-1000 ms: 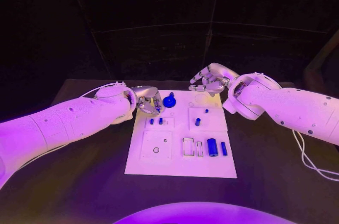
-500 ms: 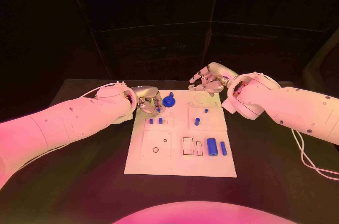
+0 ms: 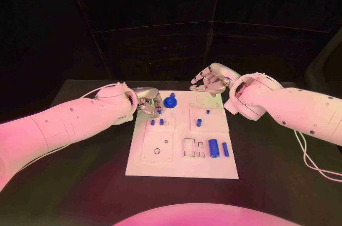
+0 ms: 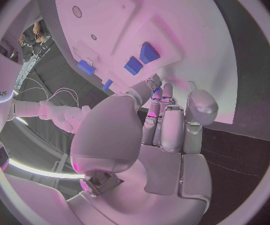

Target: Assemble the parts on the task board

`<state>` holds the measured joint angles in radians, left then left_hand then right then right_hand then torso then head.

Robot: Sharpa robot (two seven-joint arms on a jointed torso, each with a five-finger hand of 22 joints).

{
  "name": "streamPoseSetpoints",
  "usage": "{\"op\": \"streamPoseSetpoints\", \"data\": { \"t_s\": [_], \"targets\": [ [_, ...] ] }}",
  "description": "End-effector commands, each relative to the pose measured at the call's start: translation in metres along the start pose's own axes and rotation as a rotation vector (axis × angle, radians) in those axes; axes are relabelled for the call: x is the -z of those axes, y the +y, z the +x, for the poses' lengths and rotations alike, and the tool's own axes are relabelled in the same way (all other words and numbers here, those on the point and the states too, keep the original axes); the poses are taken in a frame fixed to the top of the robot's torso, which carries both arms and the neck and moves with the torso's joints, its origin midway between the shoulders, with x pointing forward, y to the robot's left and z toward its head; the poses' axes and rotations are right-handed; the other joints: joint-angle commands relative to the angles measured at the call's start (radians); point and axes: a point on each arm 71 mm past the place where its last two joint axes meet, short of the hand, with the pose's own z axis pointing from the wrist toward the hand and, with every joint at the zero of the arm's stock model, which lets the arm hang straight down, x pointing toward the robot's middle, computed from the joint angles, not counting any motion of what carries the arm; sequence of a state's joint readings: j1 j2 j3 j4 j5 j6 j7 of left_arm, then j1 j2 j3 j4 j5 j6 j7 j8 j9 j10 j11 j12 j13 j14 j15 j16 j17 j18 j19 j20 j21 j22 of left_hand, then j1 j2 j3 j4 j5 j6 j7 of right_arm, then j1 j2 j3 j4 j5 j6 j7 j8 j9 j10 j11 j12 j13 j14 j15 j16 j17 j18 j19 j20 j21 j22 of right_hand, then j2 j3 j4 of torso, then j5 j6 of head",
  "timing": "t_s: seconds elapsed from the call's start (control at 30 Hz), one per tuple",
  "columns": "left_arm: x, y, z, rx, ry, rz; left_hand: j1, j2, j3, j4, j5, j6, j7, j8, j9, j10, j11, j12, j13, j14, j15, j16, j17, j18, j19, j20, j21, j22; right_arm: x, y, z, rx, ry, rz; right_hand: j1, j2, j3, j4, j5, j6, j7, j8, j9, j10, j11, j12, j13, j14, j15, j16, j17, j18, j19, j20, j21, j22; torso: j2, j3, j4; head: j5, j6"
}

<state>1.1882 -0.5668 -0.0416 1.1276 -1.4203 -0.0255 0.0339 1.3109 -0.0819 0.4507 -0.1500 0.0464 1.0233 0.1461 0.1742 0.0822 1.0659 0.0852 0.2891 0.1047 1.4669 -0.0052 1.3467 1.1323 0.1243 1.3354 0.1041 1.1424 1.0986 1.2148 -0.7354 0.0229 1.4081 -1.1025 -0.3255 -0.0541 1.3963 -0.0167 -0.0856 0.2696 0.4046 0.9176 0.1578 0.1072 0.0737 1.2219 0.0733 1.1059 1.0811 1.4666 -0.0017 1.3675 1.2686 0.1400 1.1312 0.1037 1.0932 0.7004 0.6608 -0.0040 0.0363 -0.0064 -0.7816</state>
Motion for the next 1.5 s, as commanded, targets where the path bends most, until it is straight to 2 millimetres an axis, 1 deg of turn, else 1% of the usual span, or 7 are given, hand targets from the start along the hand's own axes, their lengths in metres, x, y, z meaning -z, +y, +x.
{"op": "streamPoseSetpoints", "data": {
  "t_s": [0.03, 0.27, 0.47, 0.77, 0.9, 1.03, 1.5],
  "targets": [
    [0.000, 0.000, 0.000, 0.001, 0.010, -0.008, -0.012, 0.000, -0.007, 0.001, 0.001, -0.009, -0.001, -0.007, -0.002, -0.011, 0.000, -0.005, -0.002, -0.002, 0.007, -0.005, -0.002, -0.011, -0.007, -0.002, -0.004, -0.001, 0.000, 0.001, -0.001, -0.001, 0.002, -0.008, -0.002, 0.007, 0.002, 0.005, 0.002, -0.006, 0.002, 0.005, -0.001, -0.006, -0.001, -0.006, -0.001, 0.032, -0.003, -0.003, -0.001, 0.017, -0.007, 0.000, -0.003, -0.001, 0.000, -0.0006, 0.0006, 0.000, 0.000],
    [0.001, 0.002, -0.002, 0.001, -0.009, -0.011, -0.016, -0.016, -0.023, 0.001, 0.002, -0.092, 0.005, -0.063, -0.020, -0.061, 0.012, -0.024, -0.010, -0.006, 0.016, -0.009, -0.013, -0.010, -0.011, 0.006, -0.011, -0.005, 0.001, -0.002, -0.003, 0.002, 0.000, 0.002, -0.001, 0.006, 0.000, 0.005, 0.001, -0.007, 0.002, 0.005, -0.001, -0.015, -0.001, -0.016, -0.011, 0.030, -0.003, -0.008, -0.007, 0.020, -0.015, 0.000, -0.012, -0.016, 0.000, -0.0006, 0.0010, -0.001, 0.001],
    [0.005, 0.007, -0.004, 0.004, -0.036, -0.018, -0.011, -0.021, -0.044, 0.000, 0.001, -0.142, 0.004, -0.095, -0.019, -0.108, 0.023, -0.034, -0.016, -0.010, 0.025, -0.013, -0.026, -0.006, -0.020, 0.014, -0.029, -0.022, 0.002, -0.007, -0.005, 0.008, 0.004, 0.017, 0.033, 0.009, -0.002, 0.006, -0.008, -0.018, 0.005, 0.012, -0.001, -0.204, 0.002, -0.290, -0.282, -0.009, 0.000, -0.097, -0.110, 0.042, -0.094, 0.002, -0.115, -0.159, -0.001, -0.0012, 0.0010, -0.002, 0.002],
    [0.021, 0.018, -0.014, 0.200, -0.150, 0.028, -0.003, -0.007, -0.052, 0.002, 0.002, -0.125, 0.020, -0.088, -0.012, -0.122, 0.026, -0.027, -0.016, -0.012, 0.028, -0.016, -0.037, 0.002, -0.035, 0.019, -0.059, -0.051, 0.007, -0.022, -0.010, 0.220, 0.059, 0.021, 0.189, -0.002, 0.047, -0.040, -0.147, 0.055, -0.003, 0.047, 0.005, -0.241, 0.002, -0.623, -0.578, -0.027, -0.003, -0.221, -0.237, 0.045, -0.091, -0.003, -0.160, -0.198, -0.002, -0.0013, 0.0025, -0.023, 0.013],
    [0.033, 0.024, -0.024, 0.511, -0.251, 0.128, 0.001, 0.010, -0.051, 0.009, 0.002, -0.098, 0.040, -0.075, -0.011, -0.147, 0.041, -0.021, -0.019, -0.097, 0.041, -0.128, -0.212, 0.039, -0.155, 0.029, -0.242, -0.226, 0.011, -0.027, -0.009, 0.370, 0.081, 0.012, 0.220, -0.013, 0.066, -0.049, -0.174, 0.085, -0.007, 0.045, 0.002, -0.227, 0.004, -0.726, -0.684, -0.019, 0.002, -0.229, -0.241, 0.045, -0.089, -0.004, -0.163, -0.199, -0.001, 0.0005, -0.0003, -0.031, 0.018],
    [0.047, 0.030, -0.033, 0.847, -0.357, 0.215, -0.014, 0.016, -0.076, 0.026, 0.002, -0.096, 0.043, -0.075, -0.014, -0.163, 0.046, 0.004, -0.017, -0.274, 0.049, -0.345, -0.521, 0.059, -0.266, 0.041, -0.383, -0.336, 0.015, -0.032, -0.004, 0.487, 0.097, 0.007, 0.227, -0.027, 0.078, -0.050, -0.177, 0.096, -0.008, 0.028, -0.004, -0.196, 0.009, -0.797, -0.780, -0.008, 0.007, -0.227, -0.235, 0.044, -0.086, -0.005, -0.162, -0.197, 0.000, 0.0000, 0.0001, -0.042, 0.021],
    [0.071, 0.036, -0.036, 1.223, -0.484, 0.251, -0.026, 0.027, -0.128, 0.047, 0.002, -0.083, 0.042, -0.065, -0.013, -0.158, 0.042, 0.063, -0.006, -0.302, 0.048, -0.395, -0.575, 0.060, -0.279, 0.042, -0.450, -0.384, 0.027, -0.039, 0.017, 0.615, 0.172, 0.010, 0.216, -0.042, 0.090, -0.047, -0.178, 0.102, -0.002, 0.002, -0.005, -0.195, 0.021, -0.871, -0.889, 0.005, 0.015, -0.211, -0.215, 0.044, -0.083, 0.001, -0.158, -0.193, -0.001, -0.0012, 0.0005, -0.047, 0.025]
  ]
}}
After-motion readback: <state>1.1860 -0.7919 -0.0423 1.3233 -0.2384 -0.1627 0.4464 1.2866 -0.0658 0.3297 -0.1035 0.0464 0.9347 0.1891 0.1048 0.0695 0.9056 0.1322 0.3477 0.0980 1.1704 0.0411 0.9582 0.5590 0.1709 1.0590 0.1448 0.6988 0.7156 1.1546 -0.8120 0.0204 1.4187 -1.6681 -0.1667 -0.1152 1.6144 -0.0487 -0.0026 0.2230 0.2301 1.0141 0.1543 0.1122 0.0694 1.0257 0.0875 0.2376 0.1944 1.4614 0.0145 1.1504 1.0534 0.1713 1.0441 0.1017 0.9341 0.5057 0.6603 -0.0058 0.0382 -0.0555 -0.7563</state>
